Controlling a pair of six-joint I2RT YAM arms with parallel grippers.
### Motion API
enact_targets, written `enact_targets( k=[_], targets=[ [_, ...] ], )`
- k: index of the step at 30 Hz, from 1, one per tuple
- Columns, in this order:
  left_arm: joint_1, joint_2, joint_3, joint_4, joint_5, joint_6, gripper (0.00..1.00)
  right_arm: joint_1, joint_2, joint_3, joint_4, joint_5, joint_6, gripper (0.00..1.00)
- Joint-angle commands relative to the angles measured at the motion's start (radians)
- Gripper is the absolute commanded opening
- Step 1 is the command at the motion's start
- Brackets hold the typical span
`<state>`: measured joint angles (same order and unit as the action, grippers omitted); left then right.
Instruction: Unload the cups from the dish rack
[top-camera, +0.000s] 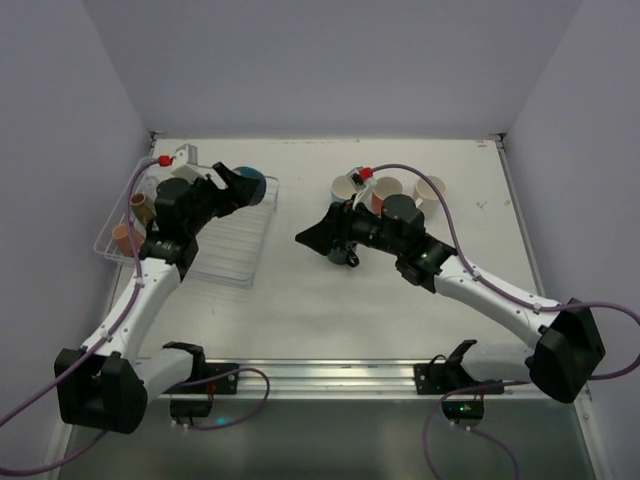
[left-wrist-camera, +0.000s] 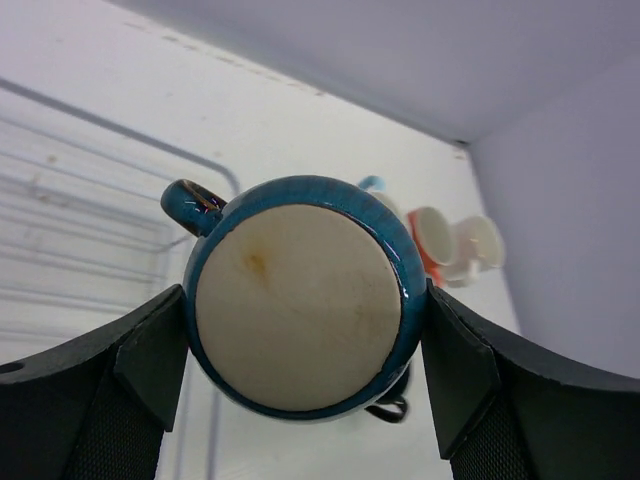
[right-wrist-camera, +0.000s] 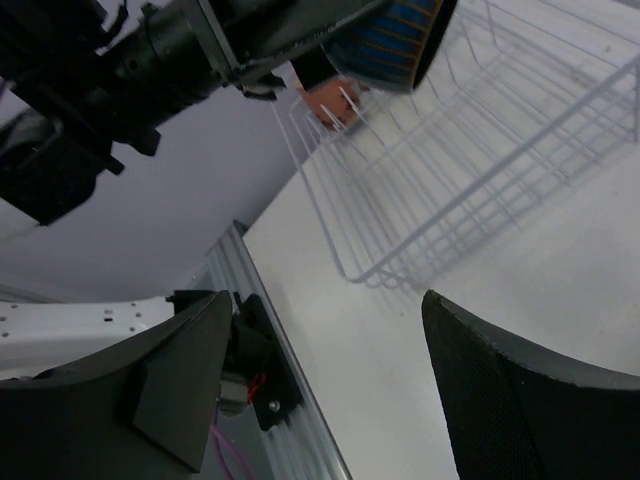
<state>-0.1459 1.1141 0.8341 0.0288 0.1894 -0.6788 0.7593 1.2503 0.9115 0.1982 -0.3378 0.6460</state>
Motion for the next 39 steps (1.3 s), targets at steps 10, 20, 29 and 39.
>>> enact_targets(
  k=[10, 20, 29, 39],
  targets=[
    [-0.027, -0.204, -0.151, 0.353, 0.380, -0.499, 0.13, 0.000, 0.084, 0.093, 0.280, -0.141, -0.108, 0.78],
    [-0.142, -0.217, -0.151, 0.411, 0.381, -0.588, 0.14, 0.002, 0.143, 0.167, 0.306, -0.191, -0.128, 0.77],
    [-0.190, -0.215, -0.220, 0.539, 0.360, -0.697, 0.15, 0.002, 0.150, 0.155, 0.391, -0.248, -0.109, 0.68],
    [-0.210, -0.221, -0.224, 0.534, 0.335, -0.674, 0.74, 0.002, 0.120, 0.060, 0.523, -0.225, -0.019, 0.00]
  ],
)
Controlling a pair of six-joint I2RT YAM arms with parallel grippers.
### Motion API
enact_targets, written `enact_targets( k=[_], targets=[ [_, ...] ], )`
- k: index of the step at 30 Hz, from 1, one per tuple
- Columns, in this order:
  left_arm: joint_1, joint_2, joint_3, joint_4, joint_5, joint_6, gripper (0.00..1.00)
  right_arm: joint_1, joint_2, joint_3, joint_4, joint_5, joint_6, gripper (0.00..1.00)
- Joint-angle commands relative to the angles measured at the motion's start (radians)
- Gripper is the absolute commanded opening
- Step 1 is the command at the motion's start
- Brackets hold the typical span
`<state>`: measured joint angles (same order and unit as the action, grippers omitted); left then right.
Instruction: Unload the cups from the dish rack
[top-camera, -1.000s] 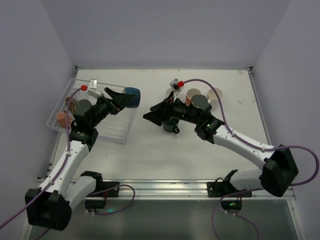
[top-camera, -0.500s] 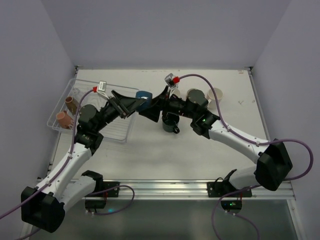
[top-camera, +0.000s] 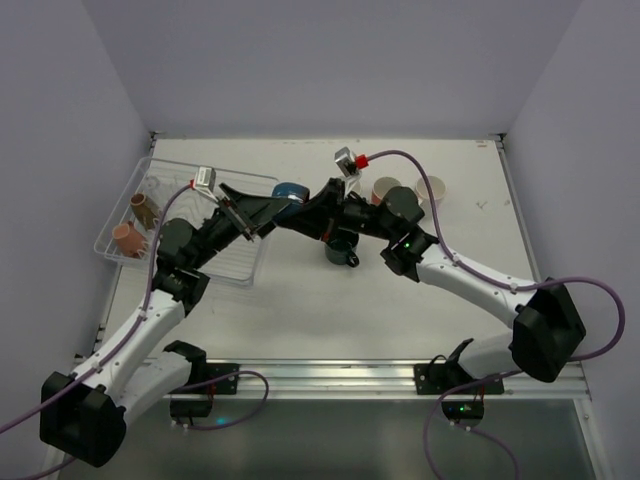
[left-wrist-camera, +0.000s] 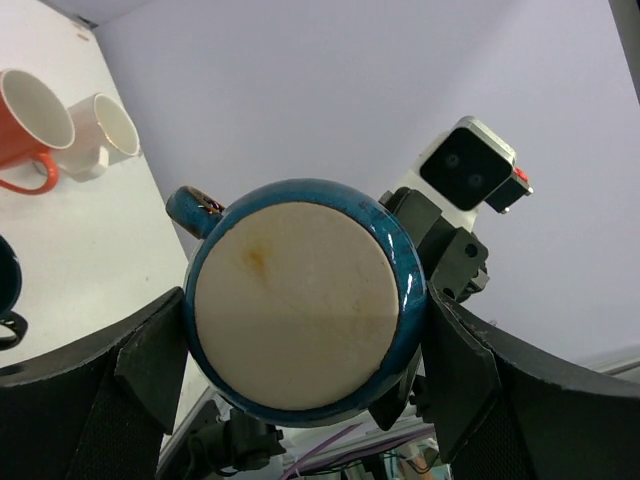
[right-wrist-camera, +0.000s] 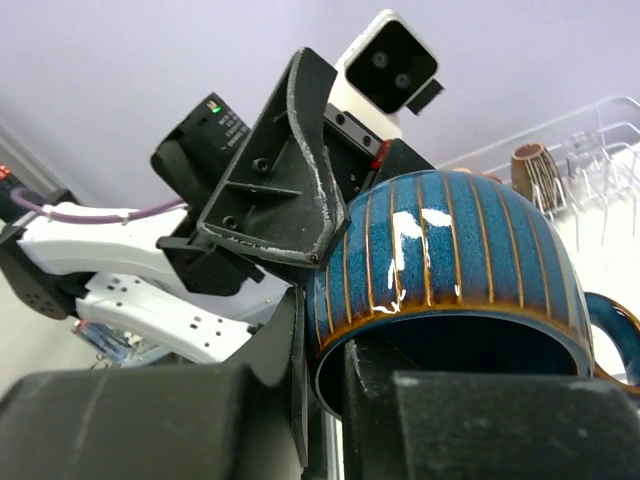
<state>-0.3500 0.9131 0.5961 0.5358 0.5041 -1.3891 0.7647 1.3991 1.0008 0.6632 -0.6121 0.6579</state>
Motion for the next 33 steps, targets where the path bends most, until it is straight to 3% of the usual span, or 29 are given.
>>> enact_targets(
  k=[1, 4, 11, 14, 20, 21, 26, 33],
  targets=[
    [-0.006, -0.020, 0.022, 0.006, 0.014, 0.051, 0.80, -0.004, -0.038, -0.040, 0.053, 0.067, -0.029, 0.00],
    [-0.006, -0.020, 0.063, -0.083, 0.002, 0.139, 0.92, -0.005, -0.075, -0.062, -0.036, 0.096, -0.053, 0.00],
    [-0.006, -0.039, 0.209, -0.417, -0.139, 0.432, 0.97, -0.008, -0.219, -0.111, -0.399, 0.289, -0.188, 0.00],
    [-0.006, -0.043, 0.246, -0.528, -0.235, 0.556, 0.94, -0.030, -0.275, -0.129, -0.569, 0.360, -0.233, 0.00],
    [-0.006, 0.047, 0.289, -0.739, -0.424, 0.800, 0.56, -0.189, -0.334, -0.160, -0.844, 0.425, -0.250, 0.00],
    [-0.006, 0.064, 0.291, -0.753, -0.452, 0.837, 0.53, -0.233, -0.330, -0.160, -0.897, 0.449, -0.259, 0.00],
    [-0.006, 0.196, 0.307, -0.804, -0.486, 0.915, 0.51, -0.289, -0.229, -0.116, -1.014, 0.540, -0.314, 0.00],
    [-0.027, 0.297, 0.344, -0.873, -0.631, 0.972, 0.51, -0.291, -0.083, -0.100, -1.022, 0.549, -0.337, 0.00]
  ],
)
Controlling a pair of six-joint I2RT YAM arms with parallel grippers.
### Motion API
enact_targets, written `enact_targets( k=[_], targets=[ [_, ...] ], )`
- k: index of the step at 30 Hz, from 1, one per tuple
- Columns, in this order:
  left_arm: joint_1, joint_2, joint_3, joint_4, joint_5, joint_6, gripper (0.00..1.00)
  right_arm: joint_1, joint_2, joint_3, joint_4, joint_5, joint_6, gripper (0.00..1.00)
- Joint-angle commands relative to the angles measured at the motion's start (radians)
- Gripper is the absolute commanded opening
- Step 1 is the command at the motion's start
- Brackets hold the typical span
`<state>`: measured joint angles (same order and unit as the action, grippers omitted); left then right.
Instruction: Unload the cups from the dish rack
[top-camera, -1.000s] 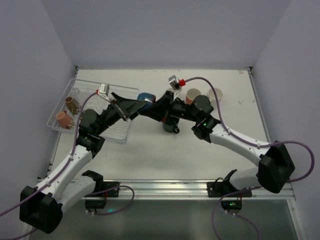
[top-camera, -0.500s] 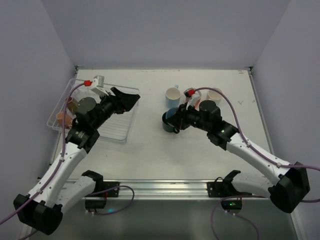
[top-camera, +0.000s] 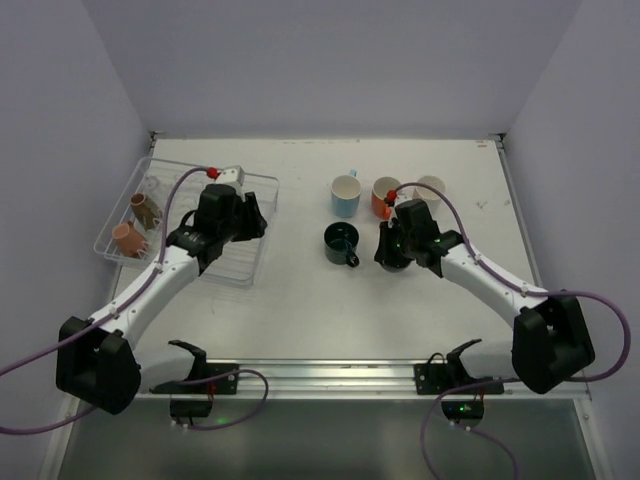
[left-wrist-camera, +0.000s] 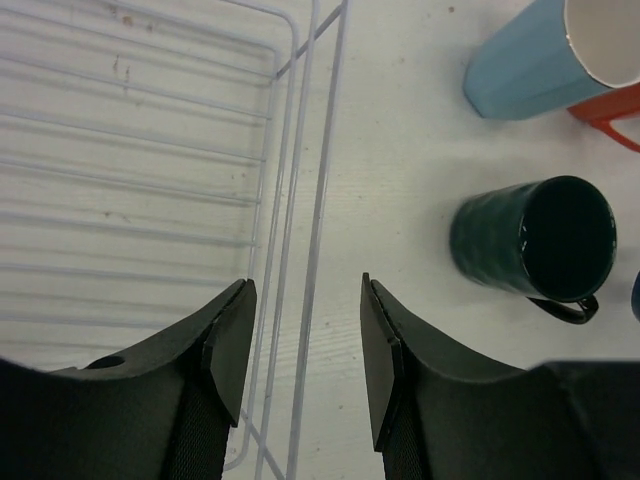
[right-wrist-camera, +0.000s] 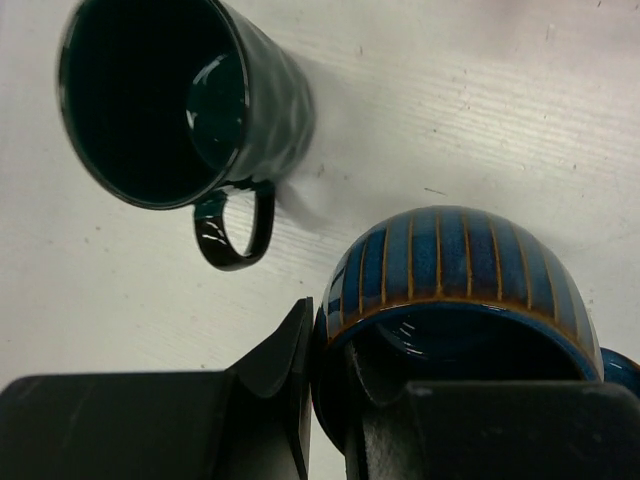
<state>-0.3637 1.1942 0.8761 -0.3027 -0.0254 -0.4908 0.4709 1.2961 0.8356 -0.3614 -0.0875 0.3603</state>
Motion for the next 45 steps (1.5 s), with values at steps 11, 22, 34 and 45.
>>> enact_targets(
  k=[11, 22, 34, 45],
  targets=[
    [-0.084, 0.191, 0.112, -0.059, -0.162, 0.109, 0.34, 0.002, 0.135, 0.089, 0.006, 0.037, -0.038, 0.01],
    [-0.089, 0.298, 0.178, -0.018, -0.162, 0.098, 0.00, 0.003, 0.213, 0.108, 0.018, 0.046, -0.034, 0.08],
    [-0.089, 0.380, 0.239, 0.088, -0.067, 0.009, 0.00, 0.002, 0.305, 0.187, 0.050, 0.074, -0.035, 0.11],
    [-0.090, 0.420, 0.262, 0.165, -0.048, -0.115, 0.00, 0.002, 0.275, 0.168, 0.076, 0.083, -0.027, 0.51]
  ],
)
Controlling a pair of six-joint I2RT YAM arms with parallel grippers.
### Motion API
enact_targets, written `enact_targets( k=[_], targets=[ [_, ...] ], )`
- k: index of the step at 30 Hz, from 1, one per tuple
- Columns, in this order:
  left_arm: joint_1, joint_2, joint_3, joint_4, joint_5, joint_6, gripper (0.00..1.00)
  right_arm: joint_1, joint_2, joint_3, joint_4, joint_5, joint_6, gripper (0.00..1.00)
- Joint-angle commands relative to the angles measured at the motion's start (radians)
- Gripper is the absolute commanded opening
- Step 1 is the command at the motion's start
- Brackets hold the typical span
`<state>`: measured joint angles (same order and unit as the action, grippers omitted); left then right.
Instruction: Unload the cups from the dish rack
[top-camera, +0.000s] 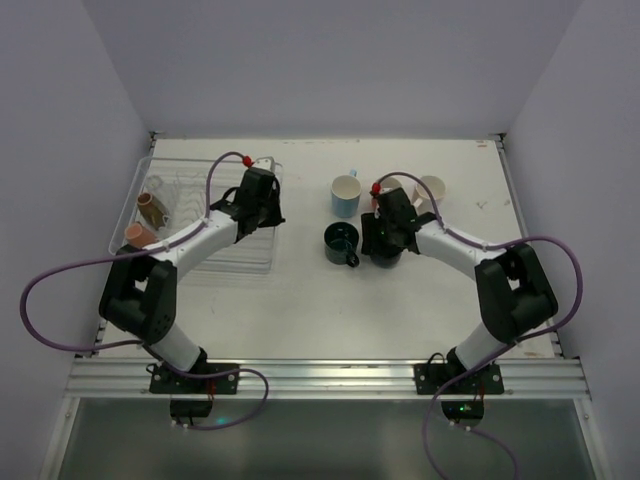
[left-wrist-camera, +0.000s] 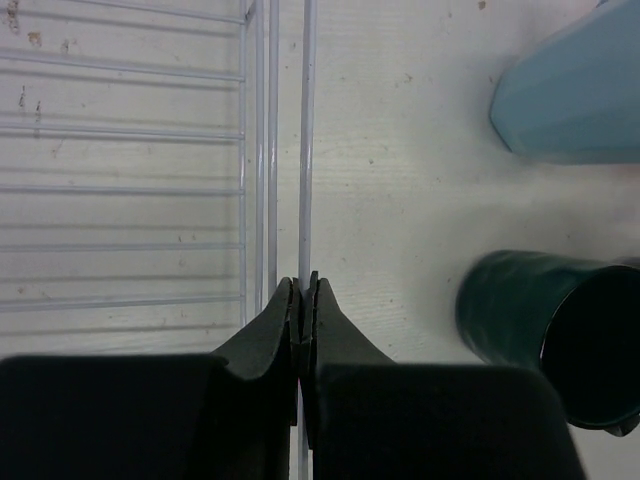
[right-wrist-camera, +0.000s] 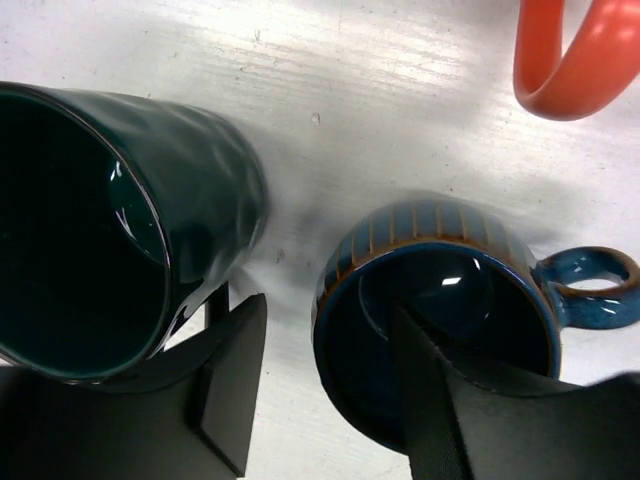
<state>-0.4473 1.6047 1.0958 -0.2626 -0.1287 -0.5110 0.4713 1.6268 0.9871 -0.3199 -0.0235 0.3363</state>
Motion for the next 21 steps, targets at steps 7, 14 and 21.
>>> enact_targets(
  k=[7, 14, 21],
  targets=[
    [-0.005, 0.015, 0.078, 0.117, 0.022, -0.090, 0.40, 0.003, -0.191, -0.045, 0.054, -0.009, 0.007, 0.74],
    [0.007, -0.144, 0.099, 0.069, -0.127, 0.006, 0.92, 0.003, -0.315, -0.096, 0.070, -0.046, 0.017, 0.79],
    [0.171, -0.420, 0.047, -0.033, -0.255, 0.075, 1.00, 0.001, -0.387, -0.139, 0.104, -0.065, 0.038, 0.78]
  ],
)
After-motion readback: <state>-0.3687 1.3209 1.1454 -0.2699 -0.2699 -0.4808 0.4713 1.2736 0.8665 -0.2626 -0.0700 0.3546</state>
